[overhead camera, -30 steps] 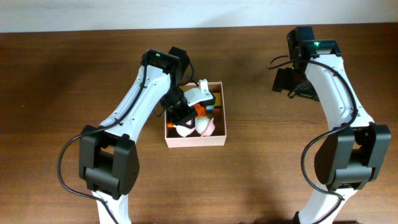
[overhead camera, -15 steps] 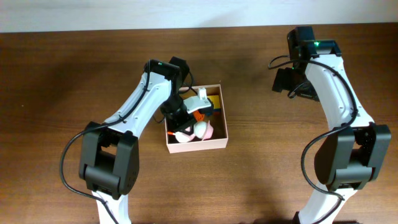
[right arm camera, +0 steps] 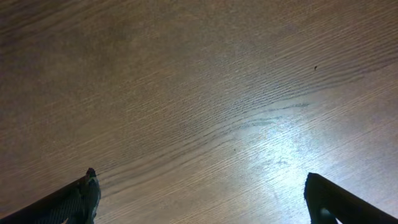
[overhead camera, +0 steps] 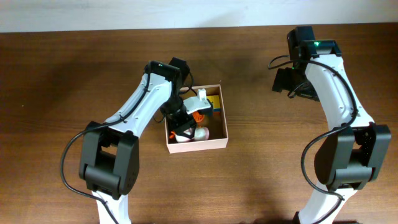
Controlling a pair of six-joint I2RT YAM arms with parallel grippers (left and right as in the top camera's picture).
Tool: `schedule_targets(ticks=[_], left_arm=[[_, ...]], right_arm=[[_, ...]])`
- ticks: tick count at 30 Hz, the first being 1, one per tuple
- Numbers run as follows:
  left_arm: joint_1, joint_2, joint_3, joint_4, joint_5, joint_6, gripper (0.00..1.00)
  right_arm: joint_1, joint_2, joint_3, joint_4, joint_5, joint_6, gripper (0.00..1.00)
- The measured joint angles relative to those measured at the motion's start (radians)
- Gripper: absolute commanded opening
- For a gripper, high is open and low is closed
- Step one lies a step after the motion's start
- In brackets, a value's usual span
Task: Pack container
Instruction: 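Open the left gripper, lift out and move toward the yellow ball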
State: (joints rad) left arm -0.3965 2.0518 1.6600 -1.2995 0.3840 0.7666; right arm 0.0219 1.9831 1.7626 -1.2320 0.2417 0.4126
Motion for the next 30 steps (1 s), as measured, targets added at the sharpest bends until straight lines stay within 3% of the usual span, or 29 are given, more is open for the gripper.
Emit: schedule_targets(ticks=[8,17,24,30], left_arm=[[-0.001,0.0,0.032,0.007,-0.014,0.0,0.46],[0.0,0.0,0.276,-0.063,-0.03,-0.028,0.46],[0.027,0.0,0.502,-0.148,-0.171,-0.261,0.47],[0.123,0.0,0.525,-0.172,-0.328,-0.523,0.47]], right_arm=[[0.0,0.0,0.0,0.0,0.0,0.0,0.99],[0.0,0.0,0.0,0.0,0.0,0.0,0.99],[0.0,0.0,0.0,0.0,0.0,0.0,0.99],[0.0,0.0,0.0,0.0,0.0,0.0,0.99]])
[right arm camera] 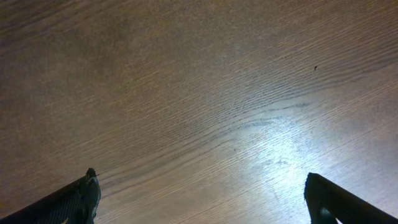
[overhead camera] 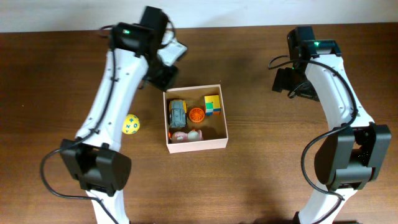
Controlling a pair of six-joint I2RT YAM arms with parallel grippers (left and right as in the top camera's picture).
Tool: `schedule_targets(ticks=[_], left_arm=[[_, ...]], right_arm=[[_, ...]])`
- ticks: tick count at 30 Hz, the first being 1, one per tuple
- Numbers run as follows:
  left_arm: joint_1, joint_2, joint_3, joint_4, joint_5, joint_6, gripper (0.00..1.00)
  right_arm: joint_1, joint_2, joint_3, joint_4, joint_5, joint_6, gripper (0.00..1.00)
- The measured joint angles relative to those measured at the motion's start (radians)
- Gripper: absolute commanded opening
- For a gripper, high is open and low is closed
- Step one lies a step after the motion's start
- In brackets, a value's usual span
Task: Pack container
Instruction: 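Open the left gripper, lift out and move toward the yellow ball, then lower the left gripper onto the yellow letter ball and grasp it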
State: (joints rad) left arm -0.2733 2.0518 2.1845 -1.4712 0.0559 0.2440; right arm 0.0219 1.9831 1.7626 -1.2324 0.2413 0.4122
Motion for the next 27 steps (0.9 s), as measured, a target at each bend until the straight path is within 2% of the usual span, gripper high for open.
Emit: schedule_targets(ticks=[5,11,15,16,17,19,27], left_arm=[[0.119,0.0,0.0,-0.039,-0.048,-0.14,0.47],[0.236,0.0,-0.074,-0.055,-0.064,-0.217,0.48],[0.246,0.0,-0.211,0.005,-0.048,-0.238,0.6],[0.242,0.0,-0.254,0.032,-0.038,-0.243,0.64],[0.241,0.0,-0.288,0.049,-0.03,-0.243,0.73],[0.234,0.0,-0.361,0.081,-0.015,-0.251,0.82],[0.232,0.0,-0.521,0.171,0.001,-0.253,0.82]], right_arm=[[0.0,0.0,0.0,0.0,0.0,0.001,0.99],[0.0,0.0,0.0,0.0,0.0,0.002,0.99],[0.0,0.0,0.0,0.0,0.0,0.002,0.99],[0.0,0.0,0.0,0.0,0.0,0.002,0.99],[0.0,0.0,0.0,0.0,0.0,0.003,0.99],[0.0,0.0,0.0,0.0,0.0,0.002,0.99],[0.0,0.0,0.0,0.0,0.0,0.002,0.99]])
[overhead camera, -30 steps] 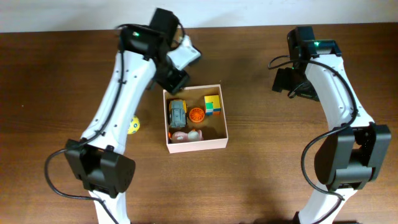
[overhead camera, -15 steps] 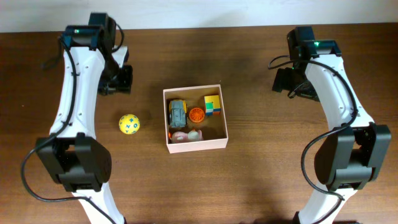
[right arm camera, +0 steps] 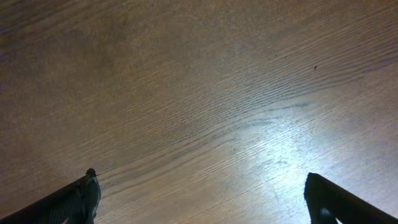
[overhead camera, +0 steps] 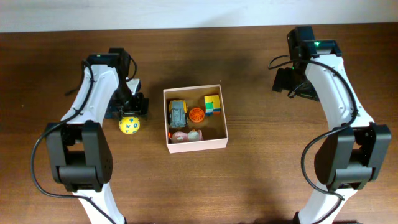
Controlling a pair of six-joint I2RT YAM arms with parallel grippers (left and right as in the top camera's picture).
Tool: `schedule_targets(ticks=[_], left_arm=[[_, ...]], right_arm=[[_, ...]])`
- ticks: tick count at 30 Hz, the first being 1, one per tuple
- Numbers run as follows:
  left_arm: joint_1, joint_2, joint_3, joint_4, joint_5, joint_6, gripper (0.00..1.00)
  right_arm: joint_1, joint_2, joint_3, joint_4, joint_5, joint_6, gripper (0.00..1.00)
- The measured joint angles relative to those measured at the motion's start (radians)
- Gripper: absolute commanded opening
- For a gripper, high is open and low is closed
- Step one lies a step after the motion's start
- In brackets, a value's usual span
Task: Pack container
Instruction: 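Lower the left gripper onto the yellow letter ball and grasp it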
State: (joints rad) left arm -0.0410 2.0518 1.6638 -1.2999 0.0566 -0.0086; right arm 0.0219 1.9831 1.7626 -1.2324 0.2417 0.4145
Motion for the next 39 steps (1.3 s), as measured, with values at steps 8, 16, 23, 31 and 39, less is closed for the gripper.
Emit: schedule_targets(ticks=[8,16,23,31,39], left_arm=[[0.008,-0.012,-0.12,0.135,-0.048,0.0,0.81],[0.014,-0.023,-0.156,0.186,-0.11,0.0,0.8],[0.014,-0.023,-0.16,0.195,-0.128,0.0,0.8],[0.013,-0.023,-0.162,0.195,-0.152,0.0,0.77],[0.013,-0.023,-0.167,0.195,-0.178,0.0,0.73]], right_arm=[[0.0,0.0,0.0,0.0,0.0,0.001,0.99],[0.0,0.0,0.0,0.0,0.0,0.0,0.99],[0.0,0.0,0.0,0.0,0.0,0.0,0.99],[0.0,0.0,0.0,0.0,0.0,0.0,0.99],[0.0,0.0,0.0,0.0,0.0,0.0,0.99]])
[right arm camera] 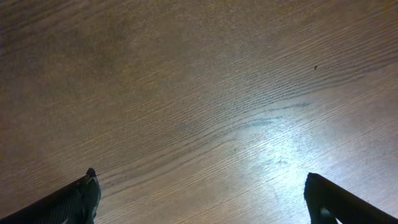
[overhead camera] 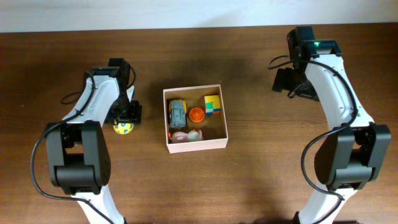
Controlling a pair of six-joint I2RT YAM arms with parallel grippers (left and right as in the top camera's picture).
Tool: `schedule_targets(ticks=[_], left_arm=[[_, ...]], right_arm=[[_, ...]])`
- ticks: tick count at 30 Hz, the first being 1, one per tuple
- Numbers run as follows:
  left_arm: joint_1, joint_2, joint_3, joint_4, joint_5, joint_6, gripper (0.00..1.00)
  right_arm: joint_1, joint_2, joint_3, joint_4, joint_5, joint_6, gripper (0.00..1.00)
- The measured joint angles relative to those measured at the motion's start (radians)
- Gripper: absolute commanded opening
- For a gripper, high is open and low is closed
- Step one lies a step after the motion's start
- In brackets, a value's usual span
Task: Pack container
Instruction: 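Lower the left gripper onto the yellow letter ball and grasp it, then lift the ball and carry it right over the box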
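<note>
An open cream box (overhead camera: 196, 145) stands mid-table in the overhead view. Inside it are a grey toy car (overhead camera: 178, 114), an orange round piece (overhead camera: 196, 114), a yellow, green and blue block (overhead camera: 212, 104) and a pink and white thing (overhead camera: 186, 134). To the left of the box, a yellow ball (overhead camera: 123, 129) with blue marks lies on the wood. My left gripper (overhead camera: 127, 116) is directly over the ball and covers its top, so how its jaws stand is hidden. My right gripper (right arm camera: 200, 179) is open and empty, hanging over bare wood at the far right.
The dark wooden table (overhead camera: 261, 174) stretches around the box. A pale wall edge runs along the back. A black cable loops beside my left arm (overhead camera: 93, 106). My right arm (overhead camera: 329, 81) stands along the right side.
My left gripper was just behind the yellow ball; it is now lower in the view, right over it. The ball sits slightly further left and nearer. My right arm has not moved.
At first my left gripper was down inside the box among the toys. Then it was up behind the box's back left corner, with the yellow ball showing on the table at left. Later it stood beside the ball, and now it covers the ball's top.
</note>
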State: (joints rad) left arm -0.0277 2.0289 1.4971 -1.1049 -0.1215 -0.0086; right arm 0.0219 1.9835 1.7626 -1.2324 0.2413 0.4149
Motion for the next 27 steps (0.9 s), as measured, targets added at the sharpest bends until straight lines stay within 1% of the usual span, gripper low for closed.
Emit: schedule_targets(ticks=[5,7,9,11,13,16,18,19,24,26,27], left_arm=[[0.0,0.0,-0.003,0.0,-0.007,0.0,0.73],[0.0,0.0,-0.003,0.0,-0.008,0.0,0.71],[0.0,0.0,-0.004,0.001,-0.009,0.0,0.64],[0.0,0.0,-0.01,0.005,-0.014,0.001,0.51],[0.0,0.0,-0.02,0.013,-0.018,0.002,0.5],[-0.002,-0.002,-0.034,0.029,-0.019,0.001,0.39],[-0.004,-0.011,-0.048,0.042,-0.022,-0.002,0.24],[-0.004,-0.015,-0.055,0.049,-0.023,-0.002,0.21],[-0.004,-0.019,-0.06,0.056,-0.025,-0.002,0.19],[-0.004,-0.019,-0.058,0.055,-0.024,-0.002,0.13],[-0.004,-0.019,-0.055,0.052,-0.024,-0.001,0.13]], right_arm=[[0.0,0.0,0.0,0.0,0.0,0.0,0.99],[0.0,0.0,0.0,0.0,0.0,0.0,0.99],[0.0,0.0,0.0,0.0,0.0,0.0,0.99],[0.0,0.0,0.0,0.0,0.0,0.0,0.99],[0.0,0.0,0.0,0.0,0.0,0.0,0.99],[0.0,0.0,0.0,0.0,0.0,0.0,0.99],[0.0,0.0,0.0,0.0,0.0,0.0,0.99],[0.0,0.0,0.0,0.0,0.0,0.0,0.99],[0.0,0.0,0.0,0.0,0.0,0.0,0.99],[0.0,0.0,0.0,0.0,0.0,0.0,0.99],[0.0,0.0,0.0,0.0,0.0,0.0,0.99]])
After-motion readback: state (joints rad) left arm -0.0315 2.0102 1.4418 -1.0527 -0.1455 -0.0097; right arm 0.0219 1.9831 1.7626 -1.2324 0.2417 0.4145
